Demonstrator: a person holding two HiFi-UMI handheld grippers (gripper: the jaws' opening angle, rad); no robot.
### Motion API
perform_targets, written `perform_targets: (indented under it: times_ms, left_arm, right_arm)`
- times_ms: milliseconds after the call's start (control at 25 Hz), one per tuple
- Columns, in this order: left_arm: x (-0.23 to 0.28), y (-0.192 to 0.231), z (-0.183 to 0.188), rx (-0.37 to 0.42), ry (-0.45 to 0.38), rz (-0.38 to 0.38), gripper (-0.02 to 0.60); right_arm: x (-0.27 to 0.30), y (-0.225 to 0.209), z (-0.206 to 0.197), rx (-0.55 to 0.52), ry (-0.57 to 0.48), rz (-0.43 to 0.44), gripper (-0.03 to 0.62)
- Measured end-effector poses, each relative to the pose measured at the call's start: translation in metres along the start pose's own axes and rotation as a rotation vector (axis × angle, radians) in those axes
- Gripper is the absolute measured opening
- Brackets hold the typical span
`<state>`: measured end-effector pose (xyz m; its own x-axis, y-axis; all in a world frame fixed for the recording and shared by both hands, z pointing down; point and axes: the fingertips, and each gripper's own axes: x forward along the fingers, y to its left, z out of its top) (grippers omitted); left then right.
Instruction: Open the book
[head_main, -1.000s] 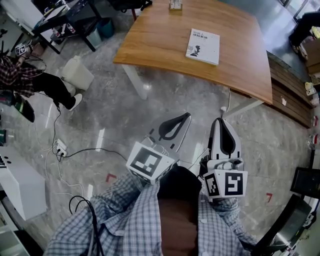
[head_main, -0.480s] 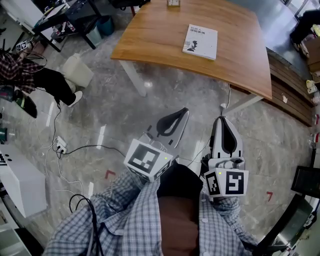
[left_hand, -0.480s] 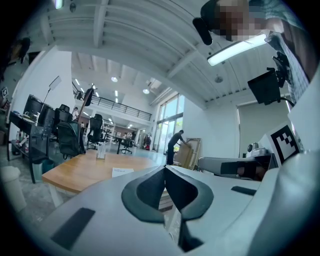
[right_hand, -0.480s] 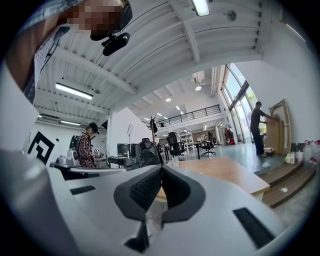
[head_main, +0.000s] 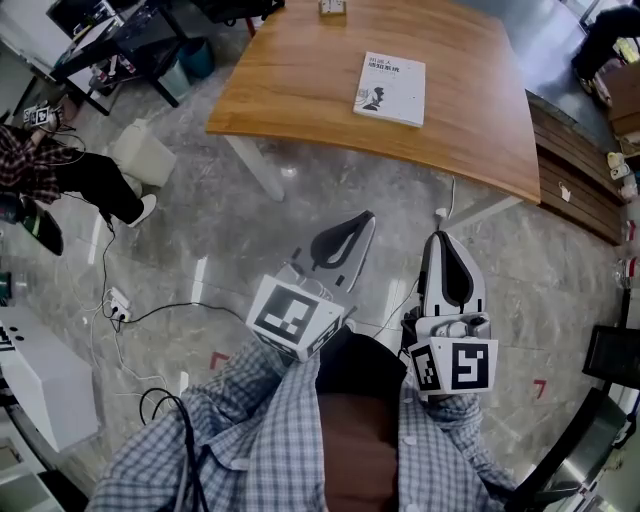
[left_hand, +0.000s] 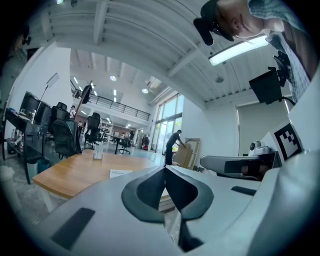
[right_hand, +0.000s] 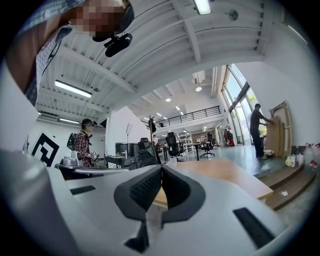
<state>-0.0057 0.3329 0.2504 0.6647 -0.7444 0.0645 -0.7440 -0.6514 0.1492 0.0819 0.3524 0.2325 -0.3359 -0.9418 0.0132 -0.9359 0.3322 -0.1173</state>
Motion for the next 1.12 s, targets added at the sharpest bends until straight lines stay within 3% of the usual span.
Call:
perform_targets:
  times_ms: [240,720,1120]
  left_arm:
    - [0.031,0.034,0.003,0.007,0.002,-0.016,0.008]
    - [0.106,0.129,0.022,-0.001,0.022,-0.044,0.008]
    - [0.14,0.177,0.034,-0.022,0.003,-0.075,0.008]
  right_arm:
    - [0.041,-0.007,0.0,-0.032,0.0,-0.016,0.018]
    - [0.167,-0.025,0.001,0.018,0.004,-0.036,0.018]
    - [0.221,-0.032,0.013,-0.017,-0.007,-0.089,0.018]
